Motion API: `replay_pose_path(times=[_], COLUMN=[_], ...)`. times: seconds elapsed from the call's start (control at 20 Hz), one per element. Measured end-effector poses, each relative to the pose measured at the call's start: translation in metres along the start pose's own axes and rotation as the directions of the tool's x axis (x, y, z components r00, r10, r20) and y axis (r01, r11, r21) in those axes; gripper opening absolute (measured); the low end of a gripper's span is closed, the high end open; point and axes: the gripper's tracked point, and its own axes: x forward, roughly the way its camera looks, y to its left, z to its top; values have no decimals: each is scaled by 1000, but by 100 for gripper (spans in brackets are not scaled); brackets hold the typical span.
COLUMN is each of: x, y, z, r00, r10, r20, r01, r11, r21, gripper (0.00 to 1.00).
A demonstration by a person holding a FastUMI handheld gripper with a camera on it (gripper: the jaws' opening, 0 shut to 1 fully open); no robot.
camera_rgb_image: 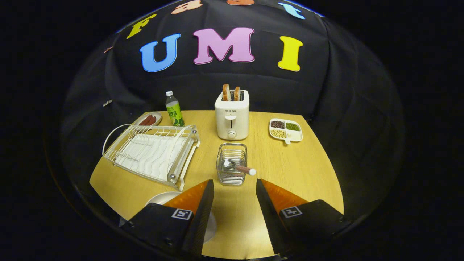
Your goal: Take the plate from the dish rack, then take the spoon from the basket and place it into the plate.
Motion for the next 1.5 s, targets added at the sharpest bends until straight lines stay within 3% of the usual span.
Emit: replay_pose_path(times=[0.5, 0.65, 0.85, 0.9, 1.05, 1.5], x=[69, 81, 84, 85, 82, 41], y=[-9, -8, 0, -2, -7, -18], z=[-19, -25, -27, -27, -21, 27], r00=[983, 975, 965, 965, 970, 995], r10=[107, 131, 172, 169, 142, 75], r20=[-151, -182, -197, -202, -197, -66], r01=[-118, -144, -182, -177, -142, -74], r11=[991, 988, 983, 984, 990, 997], r21=[-60, -61, -36, -22, 18, 20], gripper=[69, 59, 34, 22, 14, 14])
